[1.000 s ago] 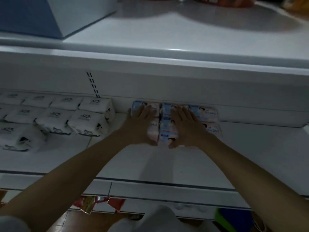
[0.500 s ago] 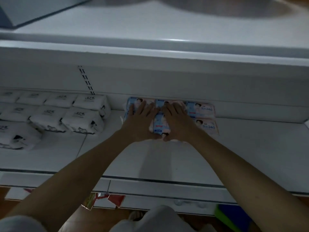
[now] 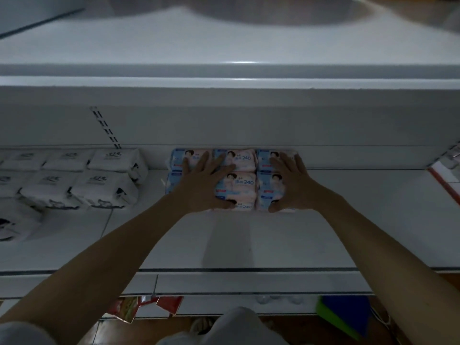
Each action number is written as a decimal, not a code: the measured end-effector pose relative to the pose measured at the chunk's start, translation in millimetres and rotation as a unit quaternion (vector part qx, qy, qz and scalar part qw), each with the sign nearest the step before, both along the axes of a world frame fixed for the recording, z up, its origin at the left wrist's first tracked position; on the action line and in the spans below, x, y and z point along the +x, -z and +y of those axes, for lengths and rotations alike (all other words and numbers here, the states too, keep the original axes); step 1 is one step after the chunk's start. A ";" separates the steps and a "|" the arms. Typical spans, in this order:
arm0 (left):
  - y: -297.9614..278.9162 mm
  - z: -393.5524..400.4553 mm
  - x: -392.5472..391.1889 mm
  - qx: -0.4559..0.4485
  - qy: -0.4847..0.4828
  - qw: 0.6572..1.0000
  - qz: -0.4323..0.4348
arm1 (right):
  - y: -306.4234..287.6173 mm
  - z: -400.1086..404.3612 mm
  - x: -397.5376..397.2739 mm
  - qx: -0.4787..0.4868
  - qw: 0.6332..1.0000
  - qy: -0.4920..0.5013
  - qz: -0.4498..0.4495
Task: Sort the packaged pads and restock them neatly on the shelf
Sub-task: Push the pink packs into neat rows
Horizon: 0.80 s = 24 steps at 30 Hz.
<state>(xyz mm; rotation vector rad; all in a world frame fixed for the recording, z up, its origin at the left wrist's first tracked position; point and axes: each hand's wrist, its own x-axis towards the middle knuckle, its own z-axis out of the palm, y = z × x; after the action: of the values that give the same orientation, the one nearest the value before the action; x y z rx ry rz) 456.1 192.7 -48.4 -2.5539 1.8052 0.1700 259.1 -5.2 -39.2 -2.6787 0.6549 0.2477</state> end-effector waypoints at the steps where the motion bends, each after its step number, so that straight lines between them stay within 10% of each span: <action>1: -0.2 -0.5 -0.3 0.005 0.001 1.000 0.000 | 5.3 -0.4 2.0 -0.004 1.000 -0.009 -0.014; 18: -5.2 2.8 -4.5 0.012 -0.028 0.999 0.013 | -0.2 5.9 3.0 -0.007 0.999 -0.020 -0.038; 24: -40.3 22.1 27.6 -0.186 -0.305 0.910 0.211 | -33.2 -13.5 1.2 0.201 0.918 0.288 -0.182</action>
<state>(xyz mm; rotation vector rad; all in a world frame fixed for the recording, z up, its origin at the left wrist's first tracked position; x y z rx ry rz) 483.6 214.8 -8.1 -3.5228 1.1135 0.4493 260.2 -18.8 -6.0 -1.9588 1.0875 -0.2479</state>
